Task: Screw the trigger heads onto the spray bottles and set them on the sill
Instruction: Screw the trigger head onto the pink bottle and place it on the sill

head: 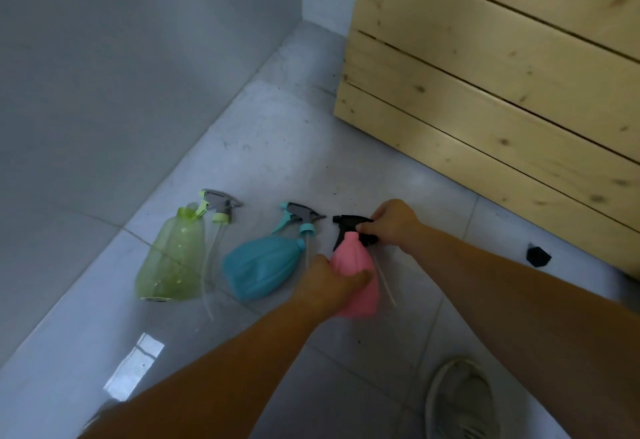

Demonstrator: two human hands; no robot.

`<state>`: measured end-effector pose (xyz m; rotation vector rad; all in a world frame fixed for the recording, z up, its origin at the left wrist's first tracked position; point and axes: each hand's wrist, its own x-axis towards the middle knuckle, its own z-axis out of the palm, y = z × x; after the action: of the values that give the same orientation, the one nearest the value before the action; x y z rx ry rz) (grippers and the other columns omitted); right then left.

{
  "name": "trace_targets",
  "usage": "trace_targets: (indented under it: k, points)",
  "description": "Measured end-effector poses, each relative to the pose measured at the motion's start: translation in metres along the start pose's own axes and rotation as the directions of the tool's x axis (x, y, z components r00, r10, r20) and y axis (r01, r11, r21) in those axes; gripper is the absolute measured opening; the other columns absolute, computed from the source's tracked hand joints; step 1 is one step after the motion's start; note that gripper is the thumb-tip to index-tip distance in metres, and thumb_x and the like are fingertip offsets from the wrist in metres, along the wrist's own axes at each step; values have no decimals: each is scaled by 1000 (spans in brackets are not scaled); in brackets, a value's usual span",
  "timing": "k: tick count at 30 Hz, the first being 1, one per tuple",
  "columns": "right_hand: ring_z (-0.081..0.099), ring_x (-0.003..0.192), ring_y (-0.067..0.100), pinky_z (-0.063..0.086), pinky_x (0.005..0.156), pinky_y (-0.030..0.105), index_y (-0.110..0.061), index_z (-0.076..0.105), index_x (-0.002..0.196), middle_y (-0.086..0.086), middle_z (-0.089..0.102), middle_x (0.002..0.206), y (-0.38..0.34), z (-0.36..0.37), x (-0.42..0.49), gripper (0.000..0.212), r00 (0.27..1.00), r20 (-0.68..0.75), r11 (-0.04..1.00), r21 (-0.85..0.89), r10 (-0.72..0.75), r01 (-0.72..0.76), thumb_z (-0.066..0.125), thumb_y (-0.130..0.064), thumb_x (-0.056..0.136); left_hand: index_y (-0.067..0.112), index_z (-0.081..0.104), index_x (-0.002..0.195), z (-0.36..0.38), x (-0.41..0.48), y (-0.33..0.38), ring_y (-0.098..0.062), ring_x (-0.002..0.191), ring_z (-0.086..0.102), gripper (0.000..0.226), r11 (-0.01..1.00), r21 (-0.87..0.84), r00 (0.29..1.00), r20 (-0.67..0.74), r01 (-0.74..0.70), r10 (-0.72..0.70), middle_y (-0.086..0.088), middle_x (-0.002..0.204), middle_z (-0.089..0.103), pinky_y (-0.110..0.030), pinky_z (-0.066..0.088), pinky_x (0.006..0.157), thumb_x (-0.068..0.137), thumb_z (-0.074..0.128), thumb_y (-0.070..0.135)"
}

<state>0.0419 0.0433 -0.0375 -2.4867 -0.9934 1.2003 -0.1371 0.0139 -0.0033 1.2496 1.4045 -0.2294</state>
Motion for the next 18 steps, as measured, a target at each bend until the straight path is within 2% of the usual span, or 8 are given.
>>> trace_targets:
  k: [3, 5, 6, 11, 13, 15, 18]
  points:
    - [68, 80, 29, 58, 76, 40, 7, 70, 97, 18, 68, 85, -4, 1, 1, 48, 999, 45, 1000, -27, 15, -14, 84, -31, 71, 11, 38, 145, -2, -6, -10, -25, 114, 59, 84, 1000, -23, 1000, 15, 12, -11, -10, 141, 53, -32, 50, 80, 83, 71, 57]
    - [71, 86, 35, 59, 81, 48, 7, 72, 96, 24, 72, 93, -4, 3, 0, 46, 997, 71, 1000, -12, 15, -14, 84, -30, 71, 12, 38, 145, -5, -12, -13, -23, 111, 58, 83, 999, -40, 1000, 17, 19, -19, -10, 142, 52, -31, 50, 80, 83, 71, 57]
    - [71, 88, 36, 59, 81, 50, 7, 72, 97, 26, 72, 97, -4, 2, -1, 44, 997, 81, 1000, 25, 12, -15, 84, -27, 72, 12, 38, 145, -7, -15, -14, -22, 110, 57, 84, 999, -47, 1000, 15, 16, -15, -9, 142, 52, -31, 50, 81, 83, 71, 57]
    - [68, 78, 27, 62, 75, 42, 7, 71, 96, 28, 70, 102, -10, -22, -23, 31, 989, 148, 966, 250, 31, -68, 82, -13, 75, 9, 41, 145, -25, -40, -8, -24, 112, 58, 83, 996, -62, 997, -34, -66, 64, -10, 141, 54, -34, 52, 90, 83, 72, 54]
    - [72, 84, 27, 61, 76, 38, 7, 66, 98, 26, 71, 106, -24, -45, -37, 26, 982, 191, 933, 349, 16, -83, 77, -8, 80, 9, 41, 146, -38, -57, 1, -26, 114, 59, 85, 992, -53, 993, -47, -112, 110, -10, 141, 54, -39, 54, 97, 83, 72, 56]
    - [71, 93, 30, 59, 85, 41, 2, 62, 95, 23, 69, 108, -45, -70, -54, 16, 981, 188, 913, 405, -36, -45, 72, -6, 84, 13, 40, 146, -56, -78, 14, -28, 117, 61, 88, 987, -31, 986, -52, -160, 158, -9, 139, 55, -45, 55, 99, 80, 72, 60]
    - [70, 81, 30, 60, 73, 37, 0, 59, 101, 22, 68, 106, -82, -114, -92, 15, 986, 105, 887, 456, -131, 69, 66, -8, 90, 16, 47, 139, -88, -118, 34, -25, 108, 65, 83, 968, -33, 965, -89, -249, 245, -5, 128, 61, -45, 58, 93, 75, 77, 59]
